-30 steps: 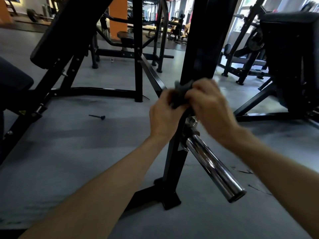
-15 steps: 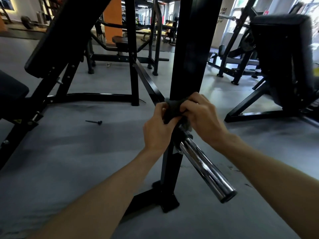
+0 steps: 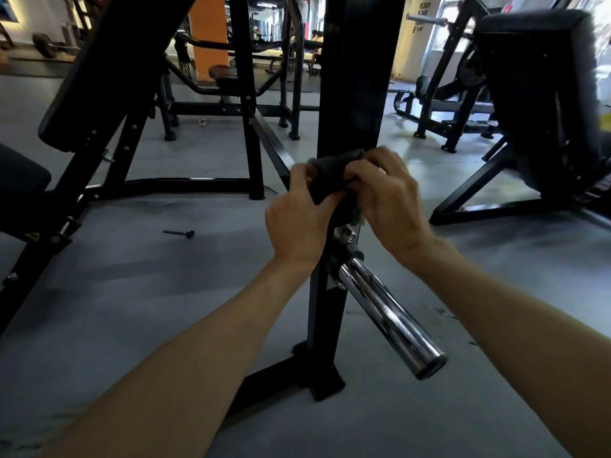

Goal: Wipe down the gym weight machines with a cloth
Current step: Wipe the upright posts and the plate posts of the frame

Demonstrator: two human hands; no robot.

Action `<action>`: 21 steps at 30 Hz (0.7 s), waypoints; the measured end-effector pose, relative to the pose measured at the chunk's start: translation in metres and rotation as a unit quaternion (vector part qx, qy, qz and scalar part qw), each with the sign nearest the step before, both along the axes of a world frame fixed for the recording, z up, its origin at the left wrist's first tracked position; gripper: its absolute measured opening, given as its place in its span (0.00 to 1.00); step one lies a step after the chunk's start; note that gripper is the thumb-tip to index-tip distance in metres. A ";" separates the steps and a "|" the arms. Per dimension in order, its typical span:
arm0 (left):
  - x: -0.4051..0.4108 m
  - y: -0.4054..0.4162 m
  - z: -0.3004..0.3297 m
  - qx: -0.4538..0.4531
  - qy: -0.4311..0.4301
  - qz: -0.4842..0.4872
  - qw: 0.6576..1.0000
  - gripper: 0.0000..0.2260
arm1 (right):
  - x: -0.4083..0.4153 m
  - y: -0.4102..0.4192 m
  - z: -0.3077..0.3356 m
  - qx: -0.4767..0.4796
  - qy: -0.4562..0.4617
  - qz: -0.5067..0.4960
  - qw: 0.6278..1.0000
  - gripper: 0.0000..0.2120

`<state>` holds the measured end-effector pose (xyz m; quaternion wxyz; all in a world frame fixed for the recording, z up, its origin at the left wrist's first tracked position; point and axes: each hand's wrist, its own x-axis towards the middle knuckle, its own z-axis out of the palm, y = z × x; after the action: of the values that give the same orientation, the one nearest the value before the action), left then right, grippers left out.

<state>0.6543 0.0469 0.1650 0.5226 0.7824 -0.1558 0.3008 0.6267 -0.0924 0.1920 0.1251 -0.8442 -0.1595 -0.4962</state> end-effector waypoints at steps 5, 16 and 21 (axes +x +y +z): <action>-0.010 0.013 -0.022 0.040 0.069 -0.029 0.996 0.13 | -0.013 0.012 -0.020 0.035 0.113 0.025 0.993 0.08; -0.077 -0.001 -0.072 0.120 0.172 -0.053 0.976 0.11 | -0.074 0.006 -0.024 -0.057 0.368 -0.140 0.917 0.10; -0.083 -0.009 -0.083 0.041 0.164 -0.117 0.979 0.11 | -0.086 0.016 -0.038 -0.056 0.440 -0.206 0.872 0.12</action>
<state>0.5716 0.0376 0.0821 0.5402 0.8180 -0.1710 0.0987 0.5407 -0.0762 0.1538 0.0300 -0.9945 0.0625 -0.0779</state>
